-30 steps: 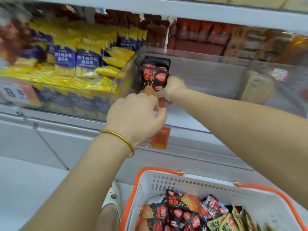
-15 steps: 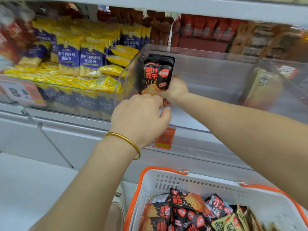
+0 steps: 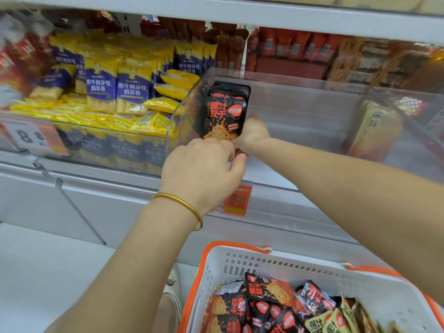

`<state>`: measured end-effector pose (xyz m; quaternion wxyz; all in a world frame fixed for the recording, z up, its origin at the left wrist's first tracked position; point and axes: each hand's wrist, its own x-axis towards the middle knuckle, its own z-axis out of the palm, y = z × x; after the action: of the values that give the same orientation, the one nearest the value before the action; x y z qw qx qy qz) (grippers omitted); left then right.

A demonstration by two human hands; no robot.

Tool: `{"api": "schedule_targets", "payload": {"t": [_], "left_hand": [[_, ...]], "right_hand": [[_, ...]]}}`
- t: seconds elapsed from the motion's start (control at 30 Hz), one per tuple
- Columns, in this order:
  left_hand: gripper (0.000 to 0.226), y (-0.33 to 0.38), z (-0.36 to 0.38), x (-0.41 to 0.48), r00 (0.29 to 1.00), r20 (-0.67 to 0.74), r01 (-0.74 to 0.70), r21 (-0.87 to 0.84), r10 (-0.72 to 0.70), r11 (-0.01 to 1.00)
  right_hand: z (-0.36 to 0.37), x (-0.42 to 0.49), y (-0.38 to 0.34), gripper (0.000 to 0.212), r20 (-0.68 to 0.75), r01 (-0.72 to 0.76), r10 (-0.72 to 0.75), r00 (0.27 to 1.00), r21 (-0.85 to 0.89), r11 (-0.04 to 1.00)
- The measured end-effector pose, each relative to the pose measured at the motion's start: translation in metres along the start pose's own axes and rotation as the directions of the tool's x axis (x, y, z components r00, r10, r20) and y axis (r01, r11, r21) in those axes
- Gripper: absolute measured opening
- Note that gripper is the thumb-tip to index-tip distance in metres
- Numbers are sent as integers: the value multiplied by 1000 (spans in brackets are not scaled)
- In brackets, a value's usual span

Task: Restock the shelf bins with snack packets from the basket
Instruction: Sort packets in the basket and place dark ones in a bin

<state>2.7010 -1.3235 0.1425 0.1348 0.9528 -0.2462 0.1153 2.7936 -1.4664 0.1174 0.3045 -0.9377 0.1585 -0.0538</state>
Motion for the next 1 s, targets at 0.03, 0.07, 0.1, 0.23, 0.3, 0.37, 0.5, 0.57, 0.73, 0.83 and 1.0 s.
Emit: {"api": "schedule_targets", "payload": {"t": [0.03,0.07,0.1,0.23,0.3,0.37,0.5,0.57,0.73,0.83,1.0], "left_hand": [[38,0,0,0,1000,-1,0,-1,0,1000],[38,0,0,0,1000,-3,-1,-2,1,1000],[38,0,0,0,1000,-4,-1,-1,1,1000],[38,0,1,0,1000,-4,-2,7,2,1000],[38,0,1,0,1000,-3,-3,8,3,1000],[37,0,1,0,1000,-7,-2,4,2,1000],[36,0,1,-1,1000,-14,-4,-9,4,1000],[37,0,2,0,1000,-19,-8,-7,8,1000],[38,-1,3,0,999,-38,-20,-2,20,1000],[39,-2,4,0,999,-47,-29,-7,28,1000],[39,-3,6,1,995,-75,-61,-21,59,998]], "right_hand": [[1,0,0,42,4,5,-5,1000,-11,1000],[2,0,0,39,6,11,-11,1000,-21,1000],[2,1,-1,37,2,16,-16,1000,-24,1000],[3,1,-4,51,-89,25,-20,996,53,998],[4,0,-5,51,-123,23,-12,992,86,996],[6,-1,-6,52,-111,10,1,994,97,995],[6,-2,-4,48,-49,-25,30,998,108,994],[5,-2,-4,48,-42,-30,35,999,110,994],[4,-3,-4,55,-17,-42,44,999,94,995],[4,-3,-3,56,-7,-48,49,999,77,996],[4,-2,-2,55,11,-59,59,998,40,997]]}}
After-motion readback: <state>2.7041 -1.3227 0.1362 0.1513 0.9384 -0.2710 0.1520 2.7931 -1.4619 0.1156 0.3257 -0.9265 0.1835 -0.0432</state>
